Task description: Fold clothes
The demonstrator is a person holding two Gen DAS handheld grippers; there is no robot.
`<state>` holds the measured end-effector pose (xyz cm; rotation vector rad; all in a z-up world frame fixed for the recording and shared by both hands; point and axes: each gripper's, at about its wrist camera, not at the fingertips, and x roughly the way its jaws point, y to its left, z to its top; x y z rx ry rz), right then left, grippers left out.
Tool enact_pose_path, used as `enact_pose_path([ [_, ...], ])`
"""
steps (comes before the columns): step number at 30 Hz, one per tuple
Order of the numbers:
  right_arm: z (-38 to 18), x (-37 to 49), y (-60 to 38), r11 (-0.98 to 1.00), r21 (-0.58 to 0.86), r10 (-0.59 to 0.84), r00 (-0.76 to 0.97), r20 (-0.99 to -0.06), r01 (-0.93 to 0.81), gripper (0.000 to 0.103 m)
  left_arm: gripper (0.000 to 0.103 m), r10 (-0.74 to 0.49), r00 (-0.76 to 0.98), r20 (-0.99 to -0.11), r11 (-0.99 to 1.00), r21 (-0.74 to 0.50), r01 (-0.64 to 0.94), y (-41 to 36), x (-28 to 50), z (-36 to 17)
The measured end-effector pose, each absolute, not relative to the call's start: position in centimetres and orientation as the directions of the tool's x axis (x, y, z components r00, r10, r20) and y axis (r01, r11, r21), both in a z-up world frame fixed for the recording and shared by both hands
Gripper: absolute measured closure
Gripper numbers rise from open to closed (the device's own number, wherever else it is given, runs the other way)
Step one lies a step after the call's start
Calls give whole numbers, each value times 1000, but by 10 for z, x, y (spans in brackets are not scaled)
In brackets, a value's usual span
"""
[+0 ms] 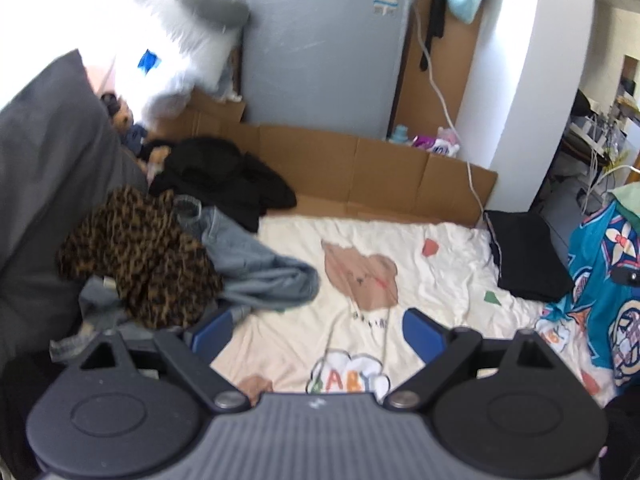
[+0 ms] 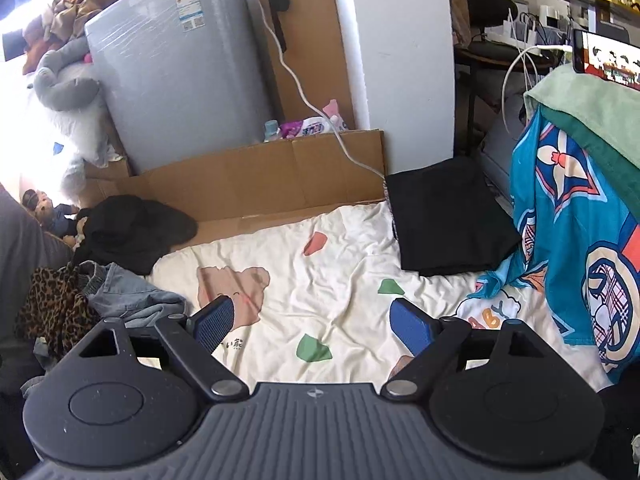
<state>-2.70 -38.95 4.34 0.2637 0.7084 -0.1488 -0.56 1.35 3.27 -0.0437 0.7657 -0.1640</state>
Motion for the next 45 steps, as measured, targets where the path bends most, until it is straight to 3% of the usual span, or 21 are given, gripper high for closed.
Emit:
enact_pose_path([
  [6,48,-34,-367,969,150,-57,768,-639,197,14,10,-175,696,-697,983,-83,164,7,-20,44],
  [10,49,-42,-353,977,128,-63,796,-602,174,8,9,-169,705,-689,985,-93,144,8,-28,50],
  [20,31,-38,-331,981,155,18,749,-662,113,8,8,-146,673,-725,987,-151,51,23,-34,32],
  [26,20,-37,-311,988,141,49,729,-683,65,8,8,-87,687,-722,994,-109,12,29,-38,30],
  [32,6,-31,-295,989,144,85,696,-713,27,8,10,-109,627,-771,988,-154,-17,36,-39,12],
  [45,-16,-22,-285,988,151,101,663,-742,19,8,11,-77,559,-825,992,-119,-38,42,-42,-20],
])
